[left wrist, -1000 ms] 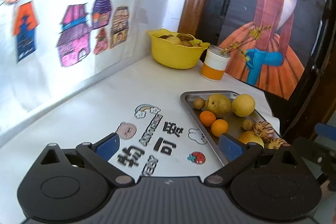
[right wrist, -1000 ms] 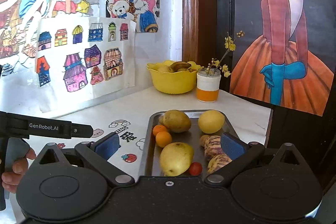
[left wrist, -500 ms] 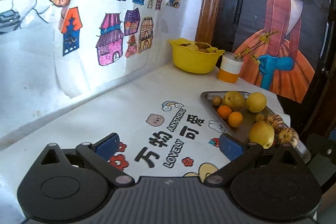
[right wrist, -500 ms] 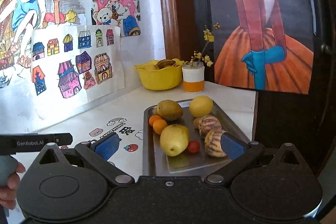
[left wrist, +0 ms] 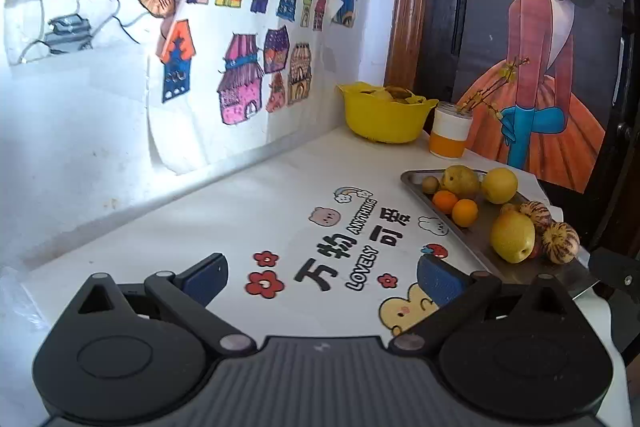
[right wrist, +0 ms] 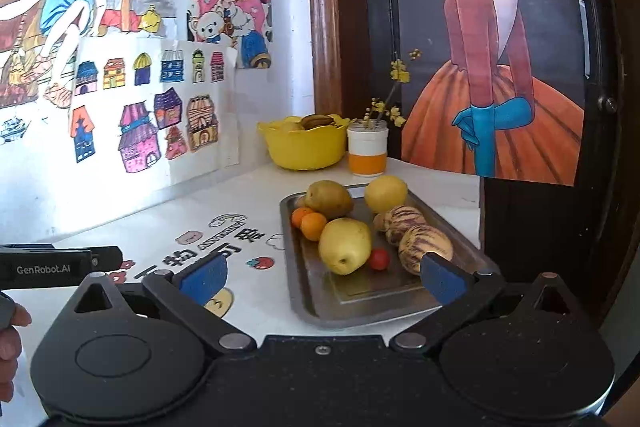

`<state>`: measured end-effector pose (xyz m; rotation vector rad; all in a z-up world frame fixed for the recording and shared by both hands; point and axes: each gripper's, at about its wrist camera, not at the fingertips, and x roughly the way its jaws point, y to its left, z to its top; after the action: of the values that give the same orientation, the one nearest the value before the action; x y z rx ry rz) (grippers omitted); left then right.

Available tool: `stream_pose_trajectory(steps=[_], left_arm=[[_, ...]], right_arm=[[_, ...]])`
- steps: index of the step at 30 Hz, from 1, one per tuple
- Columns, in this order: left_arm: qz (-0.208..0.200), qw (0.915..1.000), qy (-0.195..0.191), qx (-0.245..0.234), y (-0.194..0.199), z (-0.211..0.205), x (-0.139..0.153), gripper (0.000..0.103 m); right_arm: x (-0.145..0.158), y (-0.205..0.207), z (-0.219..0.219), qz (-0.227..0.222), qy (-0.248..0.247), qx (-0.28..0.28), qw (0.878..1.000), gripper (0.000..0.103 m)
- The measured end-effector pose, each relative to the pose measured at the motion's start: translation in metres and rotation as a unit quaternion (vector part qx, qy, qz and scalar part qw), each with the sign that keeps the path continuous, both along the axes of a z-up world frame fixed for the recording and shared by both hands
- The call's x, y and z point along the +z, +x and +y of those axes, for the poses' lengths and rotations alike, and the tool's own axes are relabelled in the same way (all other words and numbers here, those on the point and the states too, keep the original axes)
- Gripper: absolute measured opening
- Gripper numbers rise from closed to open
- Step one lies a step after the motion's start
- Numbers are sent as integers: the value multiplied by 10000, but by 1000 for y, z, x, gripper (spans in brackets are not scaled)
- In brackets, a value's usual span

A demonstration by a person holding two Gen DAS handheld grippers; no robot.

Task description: Organize fruits

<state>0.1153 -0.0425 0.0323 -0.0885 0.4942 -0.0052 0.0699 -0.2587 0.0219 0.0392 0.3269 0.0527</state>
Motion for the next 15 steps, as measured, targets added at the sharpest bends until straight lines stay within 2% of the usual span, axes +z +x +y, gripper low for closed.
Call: stream_pose_trajectory(steps=[4, 15], left_arm=[[-91, 9999, 46, -91, -9, 5, -3, 103], [-147, 9998, -111, -51, -25, 23, -19, 103]], right_arm=[[-6, -7, 6, -34, 226, -95, 9997, 102], [-23, -28, 20, -350, 238, -168, 9990, 102]])
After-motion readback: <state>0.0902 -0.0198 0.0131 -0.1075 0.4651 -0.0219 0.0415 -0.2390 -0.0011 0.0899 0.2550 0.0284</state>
